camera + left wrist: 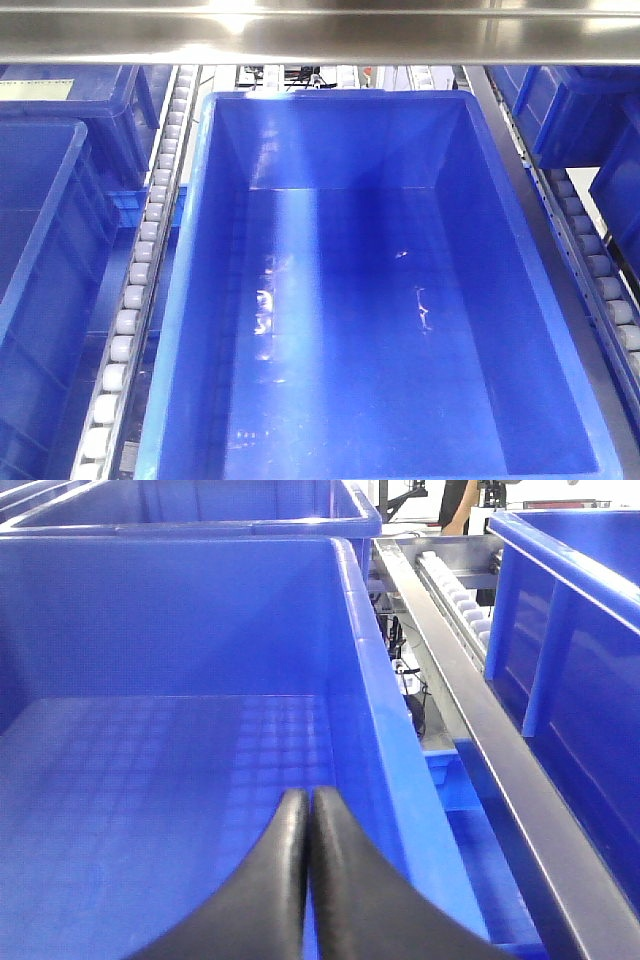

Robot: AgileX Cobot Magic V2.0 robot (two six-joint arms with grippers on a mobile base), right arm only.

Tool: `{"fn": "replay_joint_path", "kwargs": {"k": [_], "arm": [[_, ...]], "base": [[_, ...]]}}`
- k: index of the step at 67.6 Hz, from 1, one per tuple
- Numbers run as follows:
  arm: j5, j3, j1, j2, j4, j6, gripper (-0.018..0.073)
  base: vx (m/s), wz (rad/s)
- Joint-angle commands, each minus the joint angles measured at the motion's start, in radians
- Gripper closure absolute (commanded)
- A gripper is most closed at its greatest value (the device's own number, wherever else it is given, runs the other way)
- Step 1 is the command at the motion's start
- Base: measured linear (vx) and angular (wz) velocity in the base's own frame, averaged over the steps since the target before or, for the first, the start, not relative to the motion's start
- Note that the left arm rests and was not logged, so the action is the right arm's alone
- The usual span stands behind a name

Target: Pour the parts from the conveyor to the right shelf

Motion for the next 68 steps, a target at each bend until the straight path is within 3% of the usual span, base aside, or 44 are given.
{"fn": "replay_joint_path", "kwargs": {"k": [1,13,25,31,52,68], "arm": [[-0.075,-0.026,0.013,0.015,0.019,0.0,0.0565],[-0.099,-0.026,0.012,0.015,0.005,0.06,0.0565],[-0.148,-0.026,0.047,0.046,-0.266,0.444,0.0565],[-0.157,-0.031,0.088,0.085,-0.376,0.559,0.0565],[-0.149,-0.202,0.23,0.404,-0.454,0.576,0.0565],[-0.115,-0.383,0.395,0.676,-0.494,0.576,0.0565]], "base": [[0.0,0.0],[0.0,0.0],[0.0,0.0],[0.0,0.0],[0.0,0.0],[0.0,0.0]]}}
